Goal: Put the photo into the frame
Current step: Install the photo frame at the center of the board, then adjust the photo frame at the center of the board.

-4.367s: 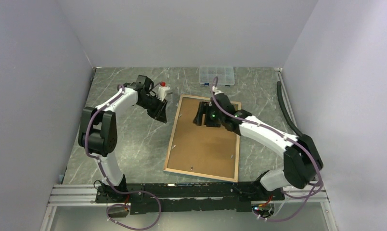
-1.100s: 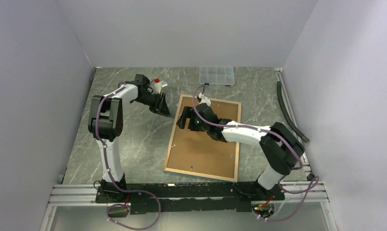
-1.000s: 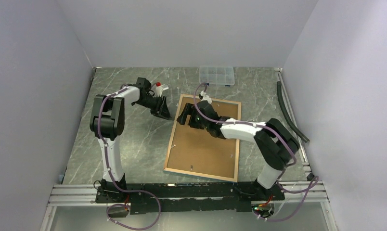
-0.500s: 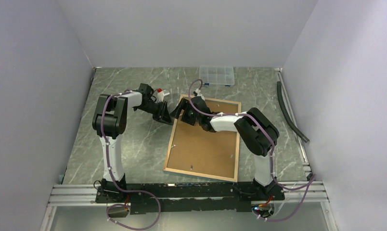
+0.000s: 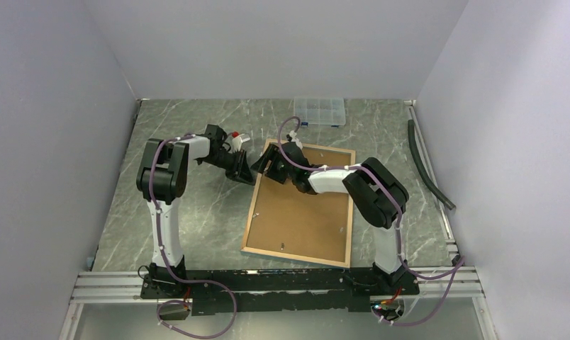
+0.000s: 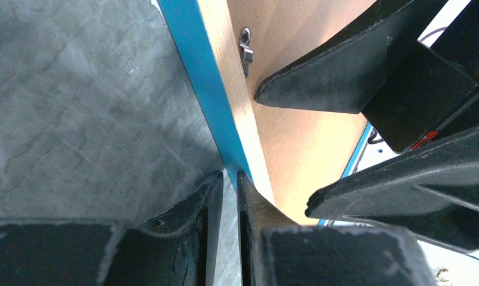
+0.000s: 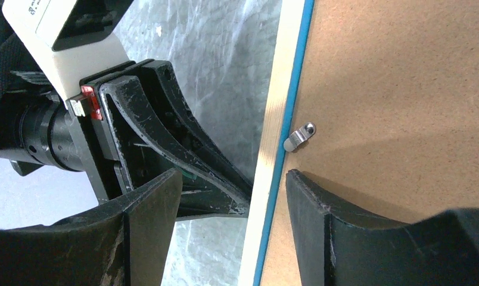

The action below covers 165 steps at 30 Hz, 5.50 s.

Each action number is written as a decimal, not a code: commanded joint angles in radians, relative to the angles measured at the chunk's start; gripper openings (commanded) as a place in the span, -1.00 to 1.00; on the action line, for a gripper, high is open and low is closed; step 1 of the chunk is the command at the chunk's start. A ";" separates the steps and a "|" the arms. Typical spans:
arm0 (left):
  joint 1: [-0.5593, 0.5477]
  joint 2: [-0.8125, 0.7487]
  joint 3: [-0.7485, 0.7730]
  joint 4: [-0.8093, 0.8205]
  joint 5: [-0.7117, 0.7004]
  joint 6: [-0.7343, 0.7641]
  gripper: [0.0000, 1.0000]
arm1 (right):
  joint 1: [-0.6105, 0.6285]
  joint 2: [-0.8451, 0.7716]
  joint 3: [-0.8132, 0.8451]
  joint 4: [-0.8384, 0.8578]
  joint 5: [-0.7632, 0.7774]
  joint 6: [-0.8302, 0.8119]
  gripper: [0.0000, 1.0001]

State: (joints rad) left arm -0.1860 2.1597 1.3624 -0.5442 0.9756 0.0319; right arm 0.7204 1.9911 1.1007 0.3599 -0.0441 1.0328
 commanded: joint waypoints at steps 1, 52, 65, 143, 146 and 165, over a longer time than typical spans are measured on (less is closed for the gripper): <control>-0.032 0.017 -0.019 0.016 -0.002 0.003 -0.58 | -0.007 0.008 0.019 0.008 0.070 -0.001 0.36; -0.051 -0.021 -0.026 -0.012 0.023 0.001 -0.78 | -0.010 0.038 0.063 -0.039 0.067 -0.073 0.30; -0.043 -0.033 -0.014 -0.036 0.027 0.006 -0.83 | -0.023 -0.019 -0.002 -0.020 0.027 -0.093 0.28; -0.221 -0.565 -0.477 -0.307 -0.453 0.876 -0.24 | -0.387 0.006 0.231 -0.487 -0.154 -0.210 1.00; -0.228 -0.602 -0.487 -0.352 -0.441 0.890 -0.26 | -0.300 0.118 0.407 -0.532 -0.181 -0.198 1.00; -0.287 -0.599 -0.238 -0.598 -0.294 0.833 -0.22 | -0.248 -0.016 0.646 -0.818 -0.048 -0.330 1.00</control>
State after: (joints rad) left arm -0.4736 1.5761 1.0134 -1.0397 0.6106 0.8700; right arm 0.5465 2.2623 1.9202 -0.4480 -0.1825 0.7353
